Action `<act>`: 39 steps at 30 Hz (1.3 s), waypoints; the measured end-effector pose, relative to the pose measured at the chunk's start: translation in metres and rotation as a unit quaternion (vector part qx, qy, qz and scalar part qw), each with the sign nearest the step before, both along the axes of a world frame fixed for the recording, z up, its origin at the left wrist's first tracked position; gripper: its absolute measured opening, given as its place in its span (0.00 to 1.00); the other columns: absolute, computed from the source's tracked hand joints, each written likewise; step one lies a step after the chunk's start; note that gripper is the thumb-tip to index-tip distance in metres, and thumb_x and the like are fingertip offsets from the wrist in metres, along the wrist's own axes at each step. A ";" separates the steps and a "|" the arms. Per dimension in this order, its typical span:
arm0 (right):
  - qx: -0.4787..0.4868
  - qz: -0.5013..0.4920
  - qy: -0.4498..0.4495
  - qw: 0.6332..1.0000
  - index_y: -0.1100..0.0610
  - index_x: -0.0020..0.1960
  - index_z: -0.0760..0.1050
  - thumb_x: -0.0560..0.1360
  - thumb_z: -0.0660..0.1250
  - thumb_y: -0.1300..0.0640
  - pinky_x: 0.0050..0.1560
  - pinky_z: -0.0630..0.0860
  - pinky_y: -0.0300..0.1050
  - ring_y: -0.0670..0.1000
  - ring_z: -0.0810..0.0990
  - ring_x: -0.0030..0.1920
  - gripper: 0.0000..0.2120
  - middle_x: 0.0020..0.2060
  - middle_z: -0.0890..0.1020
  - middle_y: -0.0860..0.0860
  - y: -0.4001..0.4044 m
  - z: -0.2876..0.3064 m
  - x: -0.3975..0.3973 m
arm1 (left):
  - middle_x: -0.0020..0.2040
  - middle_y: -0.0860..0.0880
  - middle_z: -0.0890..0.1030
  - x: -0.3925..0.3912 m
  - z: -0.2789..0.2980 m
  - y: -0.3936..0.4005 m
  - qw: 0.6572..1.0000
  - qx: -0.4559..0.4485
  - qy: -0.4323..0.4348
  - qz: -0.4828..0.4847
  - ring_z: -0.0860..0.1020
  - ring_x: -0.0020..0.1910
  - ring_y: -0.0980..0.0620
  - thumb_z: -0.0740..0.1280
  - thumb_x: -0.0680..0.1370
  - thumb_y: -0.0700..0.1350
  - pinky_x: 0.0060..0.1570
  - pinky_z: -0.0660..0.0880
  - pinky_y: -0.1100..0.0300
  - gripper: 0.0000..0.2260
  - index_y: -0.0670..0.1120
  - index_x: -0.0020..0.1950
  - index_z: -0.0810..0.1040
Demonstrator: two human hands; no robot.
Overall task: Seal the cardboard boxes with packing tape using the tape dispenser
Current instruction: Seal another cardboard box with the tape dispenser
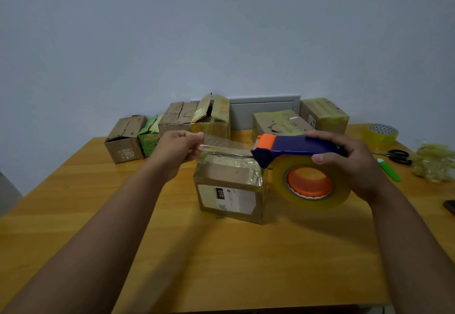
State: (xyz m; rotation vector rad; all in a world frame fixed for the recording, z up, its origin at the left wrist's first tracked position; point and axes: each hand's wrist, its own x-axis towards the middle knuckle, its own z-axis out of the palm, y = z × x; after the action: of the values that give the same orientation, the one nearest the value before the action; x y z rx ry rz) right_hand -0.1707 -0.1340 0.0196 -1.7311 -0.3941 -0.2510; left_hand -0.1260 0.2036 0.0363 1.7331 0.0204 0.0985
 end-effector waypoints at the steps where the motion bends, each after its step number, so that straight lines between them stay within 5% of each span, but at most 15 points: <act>1: -0.012 0.003 0.000 1.000 0.44 0.58 0.80 0.64 0.72 0.53 0.42 0.79 0.36 0.40 0.80 0.50 0.22 0.54 0.80 0.37 0.000 0.002 0.000 | 0.32 0.49 0.76 0.001 0.001 0.001 1.000 0.005 0.009 0.000 0.73 0.32 0.53 0.67 0.79 0.43 0.36 0.73 0.59 0.07 0.40 0.44 0.77; 26: -0.170 0.029 0.023 0.985 0.36 0.55 0.79 0.63 0.72 0.44 0.46 0.74 0.37 0.43 0.77 0.52 0.20 0.54 0.77 0.34 0.020 0.021 0.036 | 0.35 0.47 0.75 0.029 -0.036 0.019 0.990 -0.030 0.137 0.012 0.72 0.33 0.54 0.65 0.80 0.41 0.30 0.72 0.64 0.05 0.40 0.49 0.79; 30: -0.163 0.023 0.025 0.986 0.37 0.55 0.80 0.63 0.72 0.45 0.42 0.74 0.32 0.40 0.78 0.49 0.20 0.53 0.78 0.37 0.020 0.013 0.035 | 0.39 0.45 0.77 0.029 -0.057 0.013 0.986 -0.043 0.159 0.013 0.73 0.38 0.51 0.66 0.80 0.44 0.37 0.73 0.58 0.07 0.43 0.45 0.79; 33: -0.156 0.026 0.030 0.987 0.37 0.55 0.80 0.63 0.73 0.46 0.42 0.74 0.32 0.38 0.79 0.48 0.20 0.51 0.80 0.37 0.019 0.008 0.034 | 0.41 0.45 0.81 0.025 -0.064 0.007 0.983 -0.071 0.172 0.011 0.77 0.42 0.49 0.65 0.81 0.47 0.44 0.76 0.54 0.11 0.39 0.52 0.81; 39: -0.139 0.020 0.039 0.989 0.40 0.58 0.80 0.63 0.73 0.47 0.45 0.74 0.38 0.38 0.78 0.49 0.22 0.55 0.79 0.40 0.018 0.000 0.034 | 0.43 0.45 0.81 0.021 -0.065 -0.001 0.979 -0.051 0.194 0.043 0.77 0.42 0.47 0.62 0.82 0.47 0.39 0.73 0.54 0.15 0.39 0.64 0.75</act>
State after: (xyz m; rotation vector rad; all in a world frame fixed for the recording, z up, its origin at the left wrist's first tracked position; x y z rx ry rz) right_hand -0.1370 -0.1159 0.0198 -1.9979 -0.4213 -0.1030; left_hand -0.1050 0.2027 -0.0292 1.6265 0.3819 -0.1760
